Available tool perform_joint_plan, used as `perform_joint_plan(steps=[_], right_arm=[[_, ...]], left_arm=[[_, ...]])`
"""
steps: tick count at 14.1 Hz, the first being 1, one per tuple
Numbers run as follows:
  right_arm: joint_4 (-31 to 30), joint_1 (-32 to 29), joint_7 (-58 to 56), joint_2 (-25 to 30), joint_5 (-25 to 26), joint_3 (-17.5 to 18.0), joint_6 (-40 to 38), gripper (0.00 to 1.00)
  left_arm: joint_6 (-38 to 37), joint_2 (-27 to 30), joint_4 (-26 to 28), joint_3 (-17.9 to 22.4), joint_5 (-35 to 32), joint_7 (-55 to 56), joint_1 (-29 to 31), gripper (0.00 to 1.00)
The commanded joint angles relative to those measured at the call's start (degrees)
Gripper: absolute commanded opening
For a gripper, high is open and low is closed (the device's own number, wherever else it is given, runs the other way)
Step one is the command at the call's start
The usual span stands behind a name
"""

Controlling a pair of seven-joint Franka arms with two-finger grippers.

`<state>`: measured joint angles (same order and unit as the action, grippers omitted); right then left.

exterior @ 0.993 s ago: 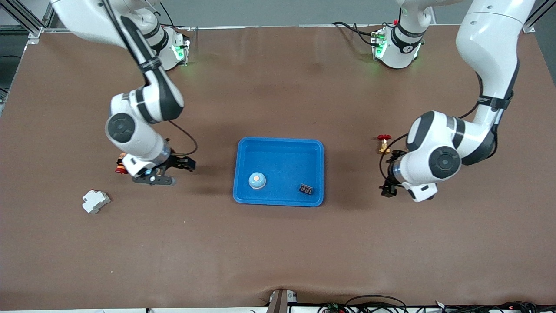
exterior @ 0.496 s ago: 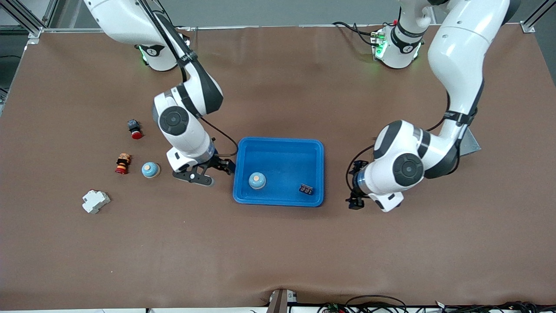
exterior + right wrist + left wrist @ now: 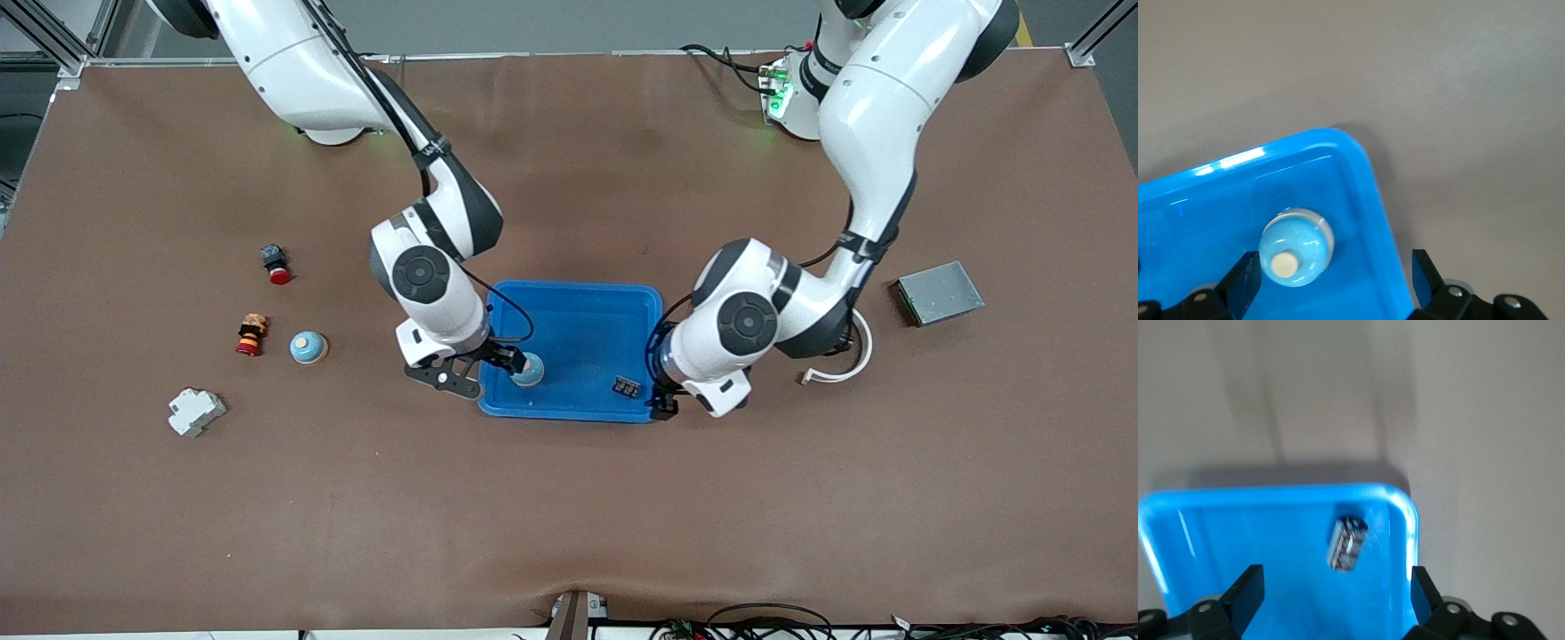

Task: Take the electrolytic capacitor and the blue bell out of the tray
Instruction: 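Return the right gripper and the left gripper to the blue tray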

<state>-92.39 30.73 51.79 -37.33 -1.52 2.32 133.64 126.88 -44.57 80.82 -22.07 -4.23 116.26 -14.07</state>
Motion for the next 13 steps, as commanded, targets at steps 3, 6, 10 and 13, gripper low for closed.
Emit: perform_joint_plan(steps=[3,6,10,13], right_arm=[[4.32,2.66,4.45,-4.24,0.55,-0.83,-0.76,1.0],[5.37,3.8,6.21,-6.0,0.73,-1.0,-0.23,1.0],[8.1,5.3,7.98,-9.16,1.34,-1.53,-0.23,1.0],[9.85,5.3,8.86,-10.65,1.69,-1.53,-0.22,1.0]], left_arm=[[5.74,-3.94,-1.37,1.32,0.27,1.25,-3.06,0.97],[6.18,-5.09,-1.28,2.99,0.1,1.07,-5.0,0.84],[7.06,-6.41,-1.02,3.35,-0.95,0.81,-5.61,0.74],[7.06,-7.2,-1.01,3.43,-1.31,0.72,-5.61,0.68]])
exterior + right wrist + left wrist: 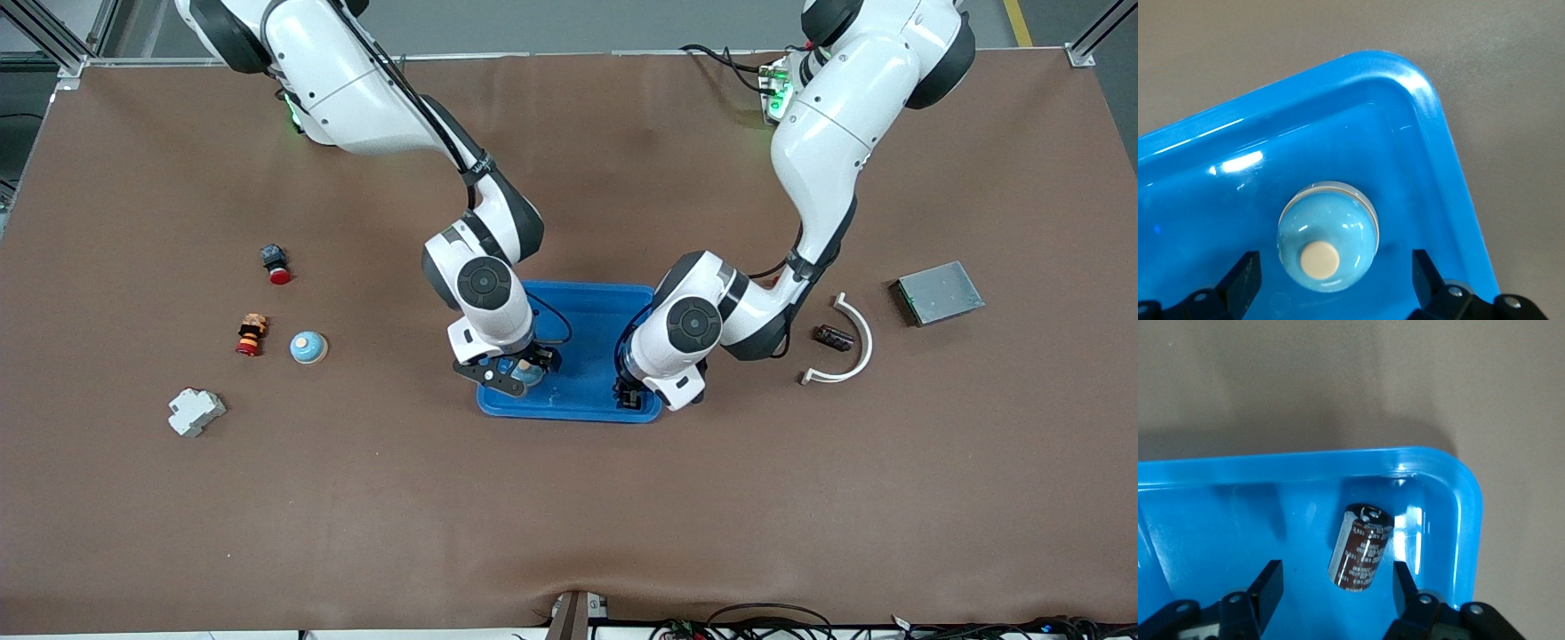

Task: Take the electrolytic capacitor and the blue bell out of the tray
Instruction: 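Return the right gripper and the left gripper to the blue tray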

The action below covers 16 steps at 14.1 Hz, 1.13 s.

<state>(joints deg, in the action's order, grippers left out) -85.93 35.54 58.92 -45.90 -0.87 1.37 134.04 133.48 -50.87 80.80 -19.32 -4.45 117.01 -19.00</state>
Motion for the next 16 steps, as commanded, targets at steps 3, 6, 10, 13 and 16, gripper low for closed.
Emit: perform_joint_plan(steps=[3,6,10,13,16], right_arm=[[5.5,0.49,1.73,-3.84,1.13,-0.58,-0.62,1.0],[6.3,0.49,1.64,-4.64,1.13,-0.67,-0.71,1.0],[6.3,0.32,1.55,-4.64,1.83,-0.58,-0.97,0.0],[6.39,0.32,1.55,-4.2,1.31,-0.49,-1.76,0.0],[7.26,-0.29,0.77,-1.75,1.04,-0.32,-8.93,0.0]], left_arm=[[1.43,-1.68,-1.08,0.77,-1.79,-0.03,-0.69,0.52],[1.61,-1.51,-0.99,0.77,-2.06,-0.03,-0.69,0.15],[-0.22,2.17,-1.17,0.77,-1.97,0.41,-0.08,0.0],[-8.21,7.26,-1.25,0.68,-4.33,0.06,0.27,0.0],[-19.1,15.07,-1.25,0.68,-5.76,-7.9,1.23,0.0]])
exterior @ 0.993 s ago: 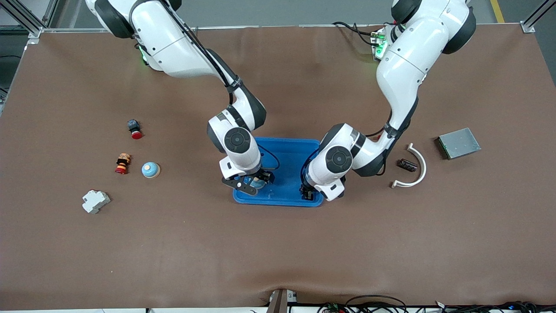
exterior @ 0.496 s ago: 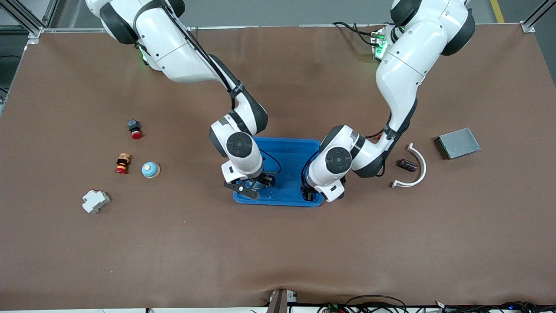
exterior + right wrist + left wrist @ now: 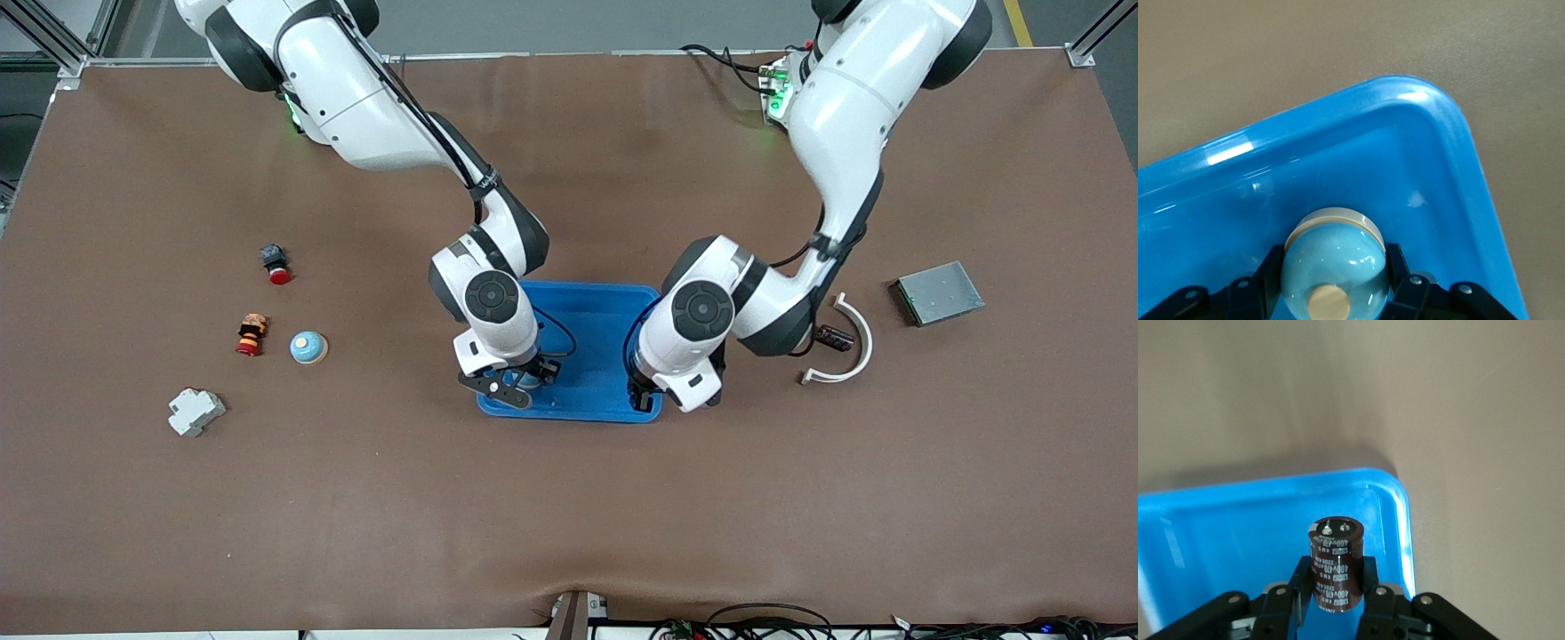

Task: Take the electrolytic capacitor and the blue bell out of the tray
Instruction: 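Grasp the second bell with the right gripper while the left gripper grasps the capacitor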

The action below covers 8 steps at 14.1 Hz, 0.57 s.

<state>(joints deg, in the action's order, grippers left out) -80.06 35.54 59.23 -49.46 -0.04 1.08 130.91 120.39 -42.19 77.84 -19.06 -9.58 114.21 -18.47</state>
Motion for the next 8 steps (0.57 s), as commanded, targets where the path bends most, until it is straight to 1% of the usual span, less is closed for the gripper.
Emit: perform_joint_plan(steps=[1,3,4,6,8], right_arm=[[2.7,-0.73,-0.25,2.43,0.3,0.14,-9.76,0.0],[2.72,-1.52,-4.45,5.33,-0.05,0.06,-13.57,0.0],[2.63,-3.01,-6.65,6.3,-0.05,0.14,-15.15,0.0],[2.28,-5.56,-12.53,7.88,-0.14,0.41,-17.61,0.0],[-2.44,-9.15,-19.91,11.12,-0.23,0.41,-16.49,0.0]], left_arm=[[-8.31,8.86,1.79,0.34,-0.18,-8.44,2.37,0.0],[-15.06,12.82,2.05,0.16,-0.26,-16.43,7.11,0.0],[-18.93,14.31,2.05,0.16,-0.26,-23.26,10.18,0.0],[-22.21,16.52,2.05,-0.1,-0.18,-36.97,17.55,0.0],[-24.14,16.44,2.49,-0.1,-0.26,-47.1,23.37,0.0]])
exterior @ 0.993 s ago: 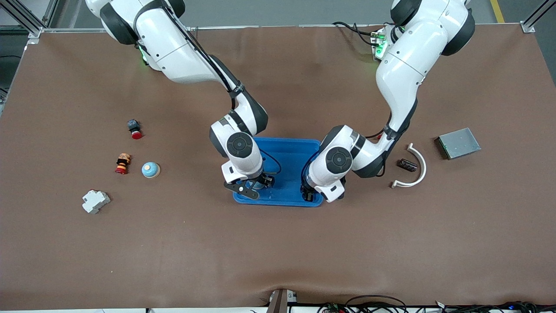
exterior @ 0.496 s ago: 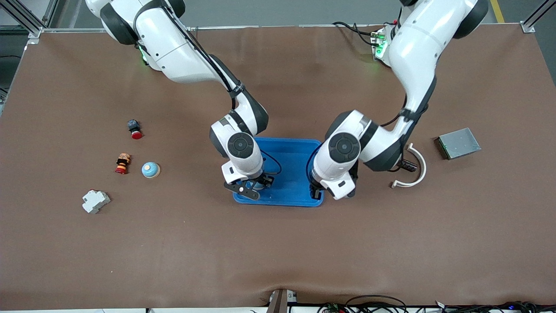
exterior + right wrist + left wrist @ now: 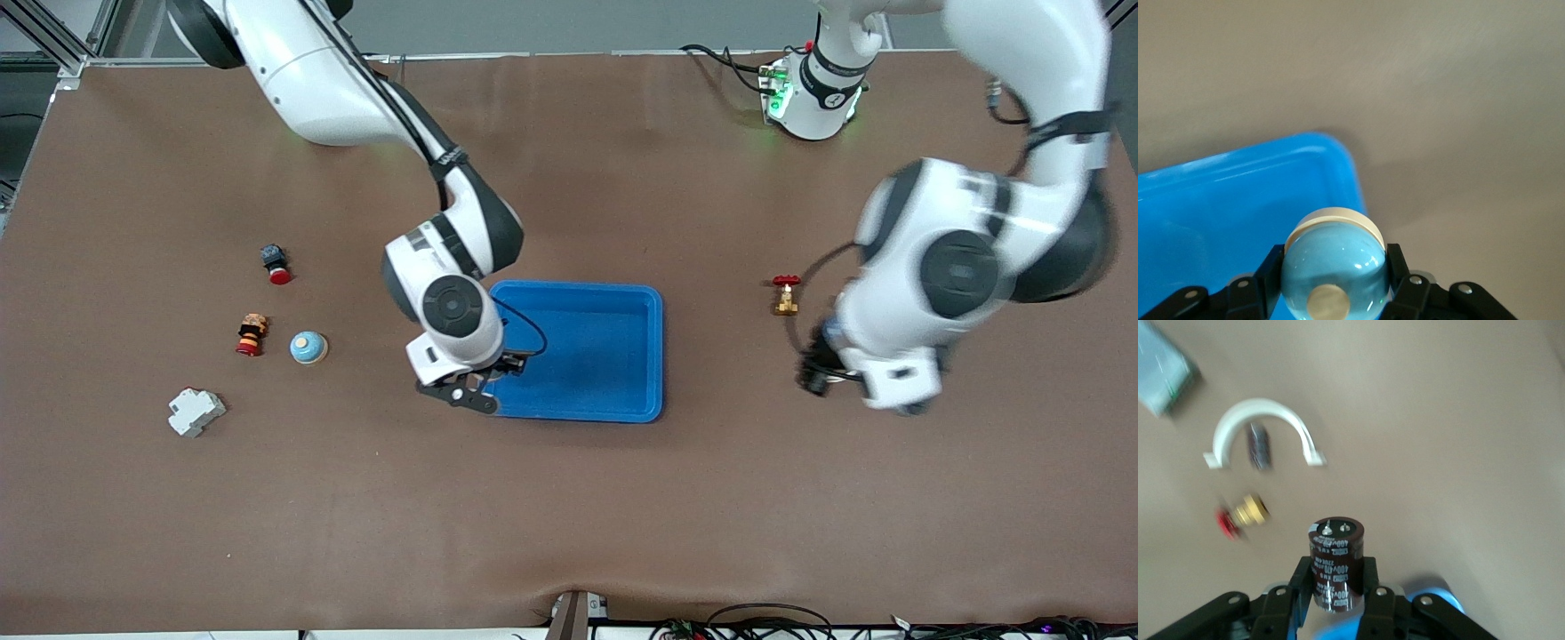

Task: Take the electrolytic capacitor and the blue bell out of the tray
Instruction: 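Carry the bell with the right gripper while the left gripper carries the capacitor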

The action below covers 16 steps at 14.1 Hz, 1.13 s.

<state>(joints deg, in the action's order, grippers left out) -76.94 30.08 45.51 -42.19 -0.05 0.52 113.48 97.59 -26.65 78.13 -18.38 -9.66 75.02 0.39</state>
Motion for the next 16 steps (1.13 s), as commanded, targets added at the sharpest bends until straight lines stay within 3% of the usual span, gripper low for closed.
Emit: perform_joint_plan(steps=[1,4,7,12,16], right_arm=[[-8.46,-5.8,-10.4,5.61,-0.21,0.98,2.78,0.0],[-18.22,-11.78,-22.62,9.92,-0.21,0.98,9.8,0.0],[-23.5,-18.11,-34.66,11.33,-0.21,0.89,14.47,0.0],[-26.07,-26.21,-49.1,11.34,-0.65,1.06,16.67,0.0],[-26.51,-29.81,-56.57,10.2,-0.74,1.06,20.98,0.0]], left_arm=[[-1.44,0.64,2.9,-0.69,-0.44,-11.87,7.32,0.0],[-1.35,-0.68,4.48,-0.69,-1.06,-21.98,15.23,0.0],[0.49,-2.44,7.38,-0.34,-3.77,-24.83,17.8,0.0],[14.35,-5.07,16.16,-0.25,-4.84,-24.83,20.53,0.0],[20.96,-9.37,16.79,-0.16,-5.01,-24.83,21.05,0.0]])
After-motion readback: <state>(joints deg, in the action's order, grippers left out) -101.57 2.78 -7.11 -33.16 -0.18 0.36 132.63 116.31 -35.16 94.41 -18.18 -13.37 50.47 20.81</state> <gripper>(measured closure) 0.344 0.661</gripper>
